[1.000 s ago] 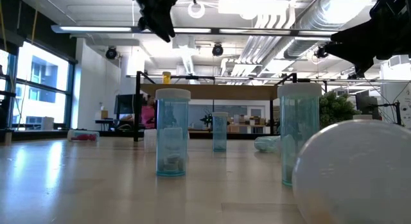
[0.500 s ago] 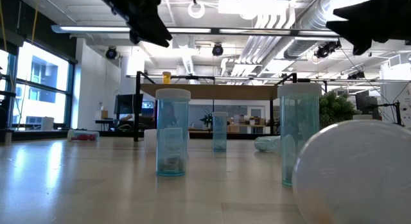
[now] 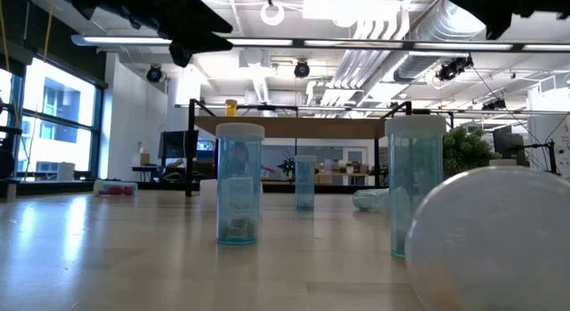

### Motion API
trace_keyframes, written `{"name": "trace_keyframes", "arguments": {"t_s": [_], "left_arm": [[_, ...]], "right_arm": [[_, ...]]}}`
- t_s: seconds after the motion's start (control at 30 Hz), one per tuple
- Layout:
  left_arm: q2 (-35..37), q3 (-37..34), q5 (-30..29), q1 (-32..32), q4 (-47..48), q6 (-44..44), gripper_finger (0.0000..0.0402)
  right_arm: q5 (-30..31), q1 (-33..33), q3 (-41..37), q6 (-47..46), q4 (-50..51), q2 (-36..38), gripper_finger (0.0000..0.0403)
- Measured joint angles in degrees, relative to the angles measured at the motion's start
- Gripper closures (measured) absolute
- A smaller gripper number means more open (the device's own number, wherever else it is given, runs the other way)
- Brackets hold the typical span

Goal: Pick and place medicine bottles onto shelf by color
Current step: Put the top blue pill bottle on the shelf

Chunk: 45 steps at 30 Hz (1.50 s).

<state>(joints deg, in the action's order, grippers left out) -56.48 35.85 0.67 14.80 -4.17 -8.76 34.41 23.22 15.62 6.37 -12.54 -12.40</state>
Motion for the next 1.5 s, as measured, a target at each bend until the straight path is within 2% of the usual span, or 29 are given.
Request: {"name": "trace_keyframes", "arguments": {"t_s": [0.2, 0.4, 0.63, 0.83, 0.97, 1.17, 1.5], "left_arm": [[-0.19, -3.68, -0.03, -1.44, -9.54, 0.81, 0.022], [-0.21, -4.36, -0.03, -1.73, -10.64, 1.43, 0.022], [-0.16, -4.35, -0.03, -1.69, -10.86, 1.44, 0.022], [-0.16, -4.35, -0.03, -1.69, -10.99, 1.44, 0.022], [-0.16, -4.35, -0.03, -1.69, -11.51, 1.43, 0.022], [-0.16, -4.35, -0.03, -1.69, -11.53, 1.45, 0.022], [-0.18, -4.35, -0.03, -1.69, -11.53, 1.45, 0.022]], "right_arm": [[0.25, 0.0, 7.8, -2.17, 5.89, -11.33, 0.0178], [0.23, 0.0, 14.15, -8.16, 15.06, -22.66, 0.0178], [-0.86, -0.26, 15.91, -11.98, 16.22, -33.45, 0.0178], [-3.82, -3.93, 15.91, -17.52, 16.06, -41.94, 0.0178], [-6.37, -6.64, 15.91, -18.98, 13.17, -48.32, 0.0178], [-11.19, -9.29, 15.89, -17.97, 3.48, -57.25, 0.0178], [-12.91, -11.66, 15.85, -14.47, -9.43, -68.81, 0.0178]]}}
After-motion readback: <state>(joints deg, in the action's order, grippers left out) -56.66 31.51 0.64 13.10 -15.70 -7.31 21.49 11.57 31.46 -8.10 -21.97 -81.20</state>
